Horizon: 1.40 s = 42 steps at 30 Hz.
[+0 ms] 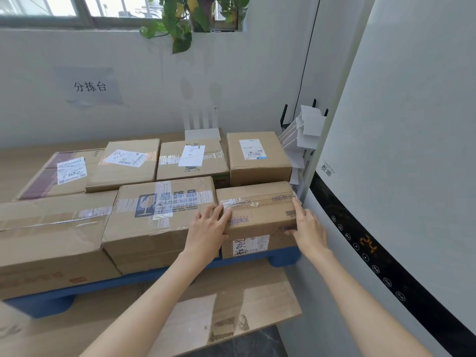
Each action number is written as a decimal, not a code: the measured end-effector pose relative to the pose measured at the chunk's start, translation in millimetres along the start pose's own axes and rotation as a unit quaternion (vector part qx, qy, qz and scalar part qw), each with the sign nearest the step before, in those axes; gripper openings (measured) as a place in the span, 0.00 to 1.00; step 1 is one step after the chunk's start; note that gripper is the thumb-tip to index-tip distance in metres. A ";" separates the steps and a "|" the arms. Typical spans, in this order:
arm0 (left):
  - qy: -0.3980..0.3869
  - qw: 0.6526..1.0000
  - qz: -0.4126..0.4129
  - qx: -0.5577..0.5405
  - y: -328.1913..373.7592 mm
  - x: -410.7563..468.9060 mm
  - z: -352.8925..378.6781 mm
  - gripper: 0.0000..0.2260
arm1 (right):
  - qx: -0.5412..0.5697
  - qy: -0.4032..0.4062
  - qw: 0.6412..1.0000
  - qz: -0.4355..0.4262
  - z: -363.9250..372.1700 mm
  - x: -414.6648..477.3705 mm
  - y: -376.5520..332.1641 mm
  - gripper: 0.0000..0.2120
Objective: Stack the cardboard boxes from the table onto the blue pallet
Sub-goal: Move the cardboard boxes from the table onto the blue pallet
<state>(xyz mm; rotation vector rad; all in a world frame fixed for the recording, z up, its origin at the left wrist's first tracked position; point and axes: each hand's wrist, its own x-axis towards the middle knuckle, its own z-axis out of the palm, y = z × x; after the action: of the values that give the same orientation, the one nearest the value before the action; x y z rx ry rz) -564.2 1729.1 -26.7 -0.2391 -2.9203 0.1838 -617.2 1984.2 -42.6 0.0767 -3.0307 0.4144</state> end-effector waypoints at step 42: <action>-0.184 0.969 -0.062 -0.151 -87.1 209.1 7.5 0.40 | -0.097 -0.107 0.978 -0.149 -11.3 183.8 -138.5 0.44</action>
<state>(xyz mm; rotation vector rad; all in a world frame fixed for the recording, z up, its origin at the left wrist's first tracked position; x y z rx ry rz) -780.6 1679.2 18.5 -0.0720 -3.3122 -0.2684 -790.9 1846.9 21.2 0.5896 -3.1723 0.0892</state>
